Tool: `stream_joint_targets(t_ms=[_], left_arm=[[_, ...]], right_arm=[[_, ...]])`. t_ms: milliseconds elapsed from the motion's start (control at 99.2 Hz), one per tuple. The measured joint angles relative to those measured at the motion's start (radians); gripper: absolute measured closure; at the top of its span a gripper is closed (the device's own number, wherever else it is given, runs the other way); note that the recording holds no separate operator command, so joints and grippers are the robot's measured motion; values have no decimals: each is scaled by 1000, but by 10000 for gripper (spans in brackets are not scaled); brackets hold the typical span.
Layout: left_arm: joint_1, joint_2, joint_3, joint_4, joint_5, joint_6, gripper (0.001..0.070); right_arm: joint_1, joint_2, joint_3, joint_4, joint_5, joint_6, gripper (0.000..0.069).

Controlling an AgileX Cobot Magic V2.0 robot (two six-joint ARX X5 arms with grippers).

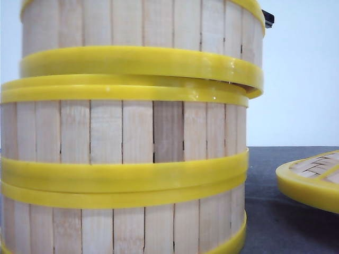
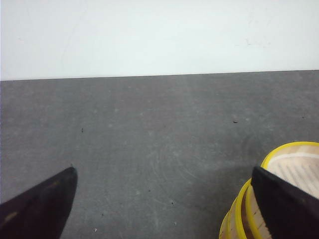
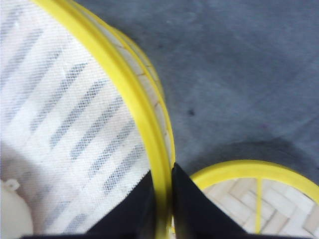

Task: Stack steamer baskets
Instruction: 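Lower the held basket onto the top of the stack with the right gripper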

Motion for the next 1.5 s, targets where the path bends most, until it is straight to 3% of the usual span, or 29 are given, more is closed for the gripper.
stream_joint_targets(t_ms=[212,383,1008,1069,1169,1230,1502], left_arm=[[0,0,0,0,0,0,16],[0,0,0,0,0,0,16],[0,0,0,4,0,0,16],[0,0,0,4,0,0,16],[0,0,0,3,0,0,16],[0,0,0,3,0,0,16],[0,0,0,3,0,0,16]], right_arm=[[-2,0,0,0,-11,-1,668],[13,0,0,21,-102,-3,668],[21,1,-1,34,-83,3,665],[21,1,-1,48,-87,6,638],[21,1,-1,74,-99,19,513],[21,1,-1,75,-101,22,471],[13,2,44,62,-101,15,434]])
